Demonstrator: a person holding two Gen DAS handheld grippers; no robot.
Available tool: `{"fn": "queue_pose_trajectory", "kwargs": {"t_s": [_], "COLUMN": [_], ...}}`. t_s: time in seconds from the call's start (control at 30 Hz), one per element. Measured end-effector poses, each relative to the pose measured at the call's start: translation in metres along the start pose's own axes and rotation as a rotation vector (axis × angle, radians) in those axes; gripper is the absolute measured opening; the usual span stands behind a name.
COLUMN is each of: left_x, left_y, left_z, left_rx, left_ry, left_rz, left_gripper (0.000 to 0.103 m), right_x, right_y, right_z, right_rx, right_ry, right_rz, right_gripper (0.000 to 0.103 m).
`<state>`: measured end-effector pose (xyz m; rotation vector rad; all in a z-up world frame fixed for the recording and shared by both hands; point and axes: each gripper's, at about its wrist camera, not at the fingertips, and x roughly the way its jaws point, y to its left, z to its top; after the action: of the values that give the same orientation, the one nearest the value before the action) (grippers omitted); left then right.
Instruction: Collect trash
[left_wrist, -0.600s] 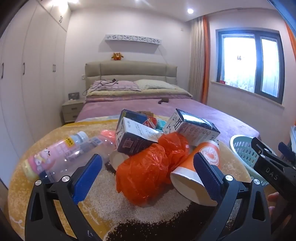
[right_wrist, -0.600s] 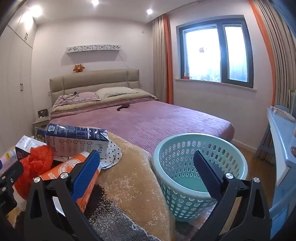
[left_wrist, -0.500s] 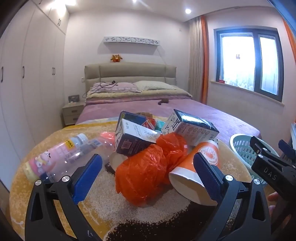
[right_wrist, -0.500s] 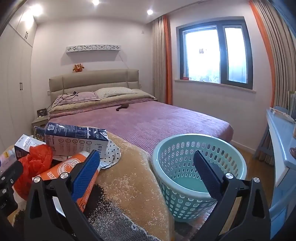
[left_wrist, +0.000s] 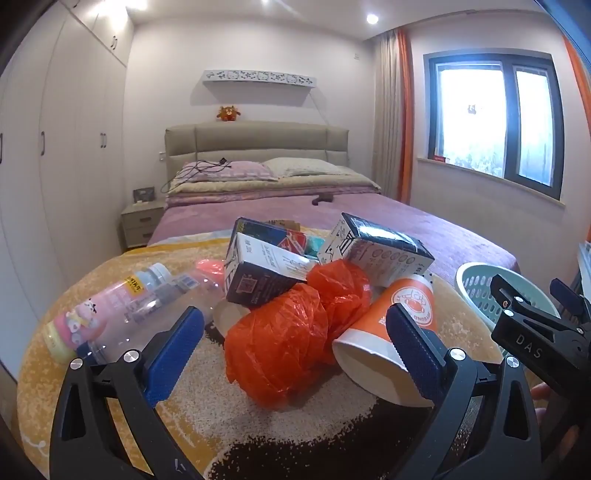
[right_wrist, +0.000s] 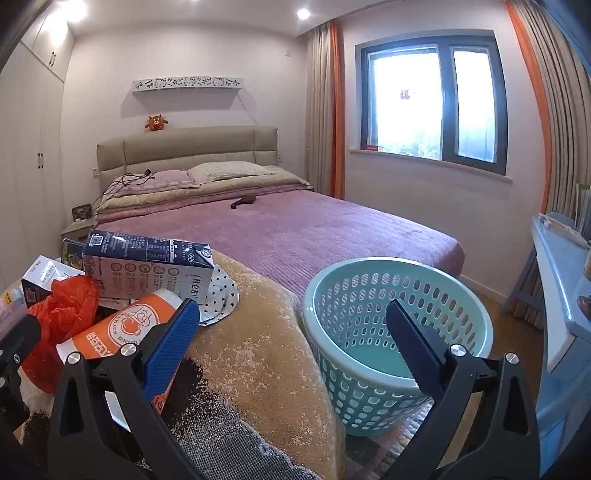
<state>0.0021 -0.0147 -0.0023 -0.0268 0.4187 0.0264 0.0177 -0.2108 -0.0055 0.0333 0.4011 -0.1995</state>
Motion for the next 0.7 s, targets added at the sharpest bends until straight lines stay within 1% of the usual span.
{"fn": "queue_pose_trajectory", "kwargs": {"t_s": [0.23, 0.7], "left_x": [-0.002, -0.002], "left_y": [0.001, 0.000], "left_z": [0.000, 0.000], "left_rx": [-0.005, -0.004], "left_ry": [0.004, 0.006], "left_rz": [-0.001, 0.001], "left_gripper": [0.096, 0.096], "right_x": [-0.008, -0.008], "right_y": [0.009, 0.015], "right_z": [-0.001, 0.001], "right_rx": [-0.044, -0.059], "right_ry": [-0.025, -0.019], "right_rz": [-0.019, -0.021], "right_gripper": [0.096, 0.096]}}
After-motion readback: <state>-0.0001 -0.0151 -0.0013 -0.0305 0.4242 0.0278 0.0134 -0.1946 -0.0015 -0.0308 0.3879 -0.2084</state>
